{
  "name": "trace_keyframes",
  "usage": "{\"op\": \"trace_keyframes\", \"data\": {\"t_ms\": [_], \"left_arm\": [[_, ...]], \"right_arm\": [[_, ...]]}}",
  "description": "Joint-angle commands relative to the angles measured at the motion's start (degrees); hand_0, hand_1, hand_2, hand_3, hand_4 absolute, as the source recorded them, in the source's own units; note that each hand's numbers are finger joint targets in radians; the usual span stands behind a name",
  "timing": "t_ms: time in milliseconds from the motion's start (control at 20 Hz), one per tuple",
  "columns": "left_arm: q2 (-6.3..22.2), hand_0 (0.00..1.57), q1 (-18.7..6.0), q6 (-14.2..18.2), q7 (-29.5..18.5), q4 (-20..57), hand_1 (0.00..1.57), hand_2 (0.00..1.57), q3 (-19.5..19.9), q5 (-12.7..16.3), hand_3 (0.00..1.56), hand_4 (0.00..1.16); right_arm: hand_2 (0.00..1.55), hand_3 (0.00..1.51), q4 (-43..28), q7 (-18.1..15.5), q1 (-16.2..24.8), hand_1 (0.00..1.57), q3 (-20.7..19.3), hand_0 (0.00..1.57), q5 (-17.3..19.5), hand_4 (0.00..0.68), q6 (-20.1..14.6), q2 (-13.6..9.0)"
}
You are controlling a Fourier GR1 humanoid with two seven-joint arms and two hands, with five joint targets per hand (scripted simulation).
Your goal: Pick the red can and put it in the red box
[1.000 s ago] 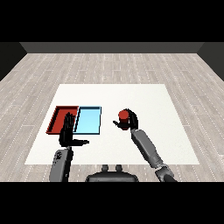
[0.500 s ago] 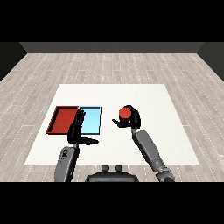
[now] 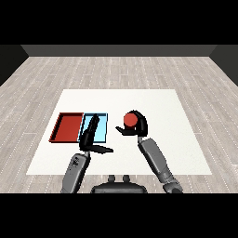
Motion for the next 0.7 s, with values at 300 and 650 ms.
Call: {"op": "trace_keyframes", "data": {"t_ms": [300,650], "left_arm": [[-0.1,0.00,-5.1,5.8,-2.6,11.7,0.00,0.00,-5.6,1.4,0.00,0.00],[-0.1,0.00,-7.1,9.7,-2.2,15.4,0.00,0.00,-9.5,4.6,0.00,0.00]], "right_arm": [[1.43,1.39,-8.8,-0.2,5.8,1.44,2.6,1.44,4.0,0.618,0.1,0.6],[1.44,1.39,-7.1,-4.5,5.2,1.45,7.3,1.45,1.9,0.651,-3.2,0.8]]}}
